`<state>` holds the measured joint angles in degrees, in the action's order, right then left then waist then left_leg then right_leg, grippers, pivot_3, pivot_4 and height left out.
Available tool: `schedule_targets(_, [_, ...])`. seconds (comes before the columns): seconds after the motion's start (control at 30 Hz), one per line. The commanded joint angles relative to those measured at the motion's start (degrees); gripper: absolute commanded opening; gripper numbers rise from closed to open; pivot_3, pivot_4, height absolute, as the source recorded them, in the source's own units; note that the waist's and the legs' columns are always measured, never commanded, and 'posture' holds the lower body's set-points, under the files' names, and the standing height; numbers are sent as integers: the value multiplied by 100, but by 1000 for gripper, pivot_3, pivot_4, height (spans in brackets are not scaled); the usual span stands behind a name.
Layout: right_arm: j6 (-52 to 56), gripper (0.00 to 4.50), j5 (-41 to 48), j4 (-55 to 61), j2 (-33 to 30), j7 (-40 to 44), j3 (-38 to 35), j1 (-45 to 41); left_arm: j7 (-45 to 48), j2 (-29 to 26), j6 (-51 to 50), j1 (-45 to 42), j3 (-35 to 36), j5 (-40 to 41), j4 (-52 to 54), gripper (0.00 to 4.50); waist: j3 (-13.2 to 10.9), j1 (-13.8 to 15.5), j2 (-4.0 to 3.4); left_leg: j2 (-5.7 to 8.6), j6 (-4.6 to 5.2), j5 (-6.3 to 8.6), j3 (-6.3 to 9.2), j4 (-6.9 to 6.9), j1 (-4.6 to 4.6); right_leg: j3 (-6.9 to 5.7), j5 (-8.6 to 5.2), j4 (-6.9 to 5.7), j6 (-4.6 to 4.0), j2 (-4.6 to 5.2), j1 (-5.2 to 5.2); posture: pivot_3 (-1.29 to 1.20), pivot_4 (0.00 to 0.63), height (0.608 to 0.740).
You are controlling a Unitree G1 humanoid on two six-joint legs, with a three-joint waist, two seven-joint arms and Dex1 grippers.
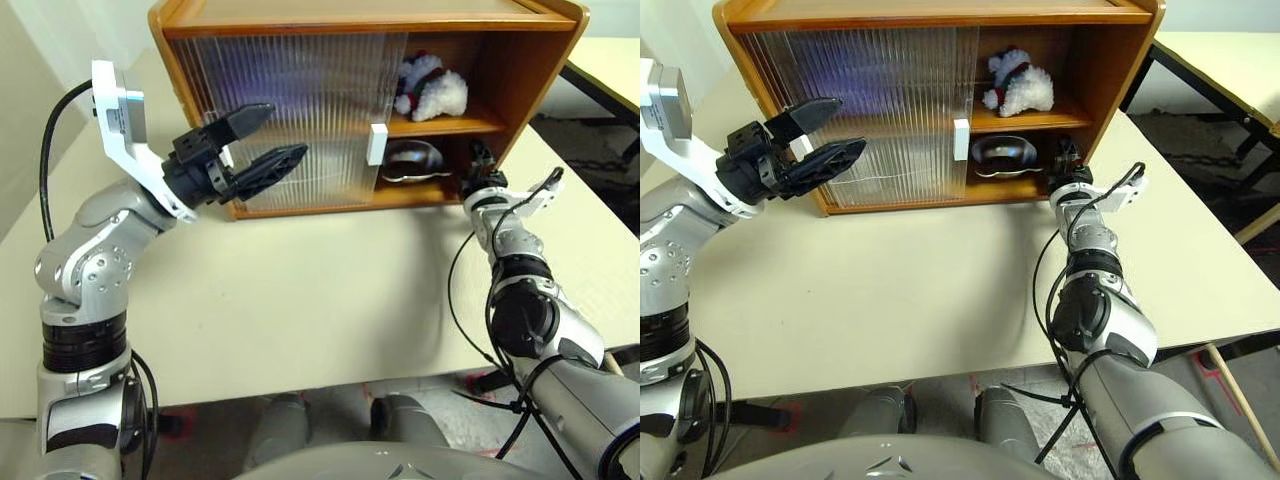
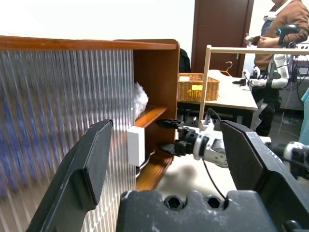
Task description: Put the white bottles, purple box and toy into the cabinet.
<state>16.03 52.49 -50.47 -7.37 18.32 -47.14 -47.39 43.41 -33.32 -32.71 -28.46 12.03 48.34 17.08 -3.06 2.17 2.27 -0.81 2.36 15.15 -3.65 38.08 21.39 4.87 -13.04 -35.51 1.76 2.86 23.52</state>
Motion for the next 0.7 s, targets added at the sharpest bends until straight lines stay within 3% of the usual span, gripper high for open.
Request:
schedule_targets(0.03, [740, 4493, 282, 1282, 247, -598, 207, 518, 108, 37, 87, -59, -99, -110, -106, 4500, 3, -12, -5, 0, 0, 0, 1, 0, 2, 0, 0, -3, 0, 0, 2, 153, 0, 740])
schedule_targets(0.23, [1733, 4493, 609, 3310, 435, -1389, 673, 1470, 195, 39, 114, -63, -76, -153, -164, 4500, 29, -104, -43, 2, 0, 0, -1, 3, 5, 2, -1, 5, 1, 2, 8, 146, 0, 740])
schedule_targets(0.33, [2191, 4493, 111, 4392, 112, -829, 1750, 2193, 222, 52, 130, -43, -74, -172, -180, 4500, 35, -131, -47, 2, 1, 0, -1, 4, 1, 3, -8, 1, 2, 0, 7, 141, 0, 740])
schedule_targets(0.43, [1670, 4493, -1096, 5281, -576, 278, 3315, 2926, 252, 66, 149, -21, -81, -186, -193, 4500, 36, -181, -48, 4, 1, 0, -7, 8, -4, 9, -14, -4, 8, -3, 7, 138, 0, 740])
schedule_targets(0.5, [1187, 3865, -1706, 5548, -867, 753, 3970, 3192, 268, 76, 158, -23, -90, -197, -212, 4500, 39, -225, -44, 7, 1, 0, -10, 11, -6, 13, -26, -5, 28, -4, 6, 139, 0, 740])
schedule_targets(0.7, [260, 1583, -2630, 5901, -1013, 1209, 4707, 3251, 277, 51, 143, 11, -62, -185, -187, 4500, 43, -246, -36, 6, 3, -2, -8, 29, -8, 15, -29, -8, 31, -7, 0, 149, 0, 740])
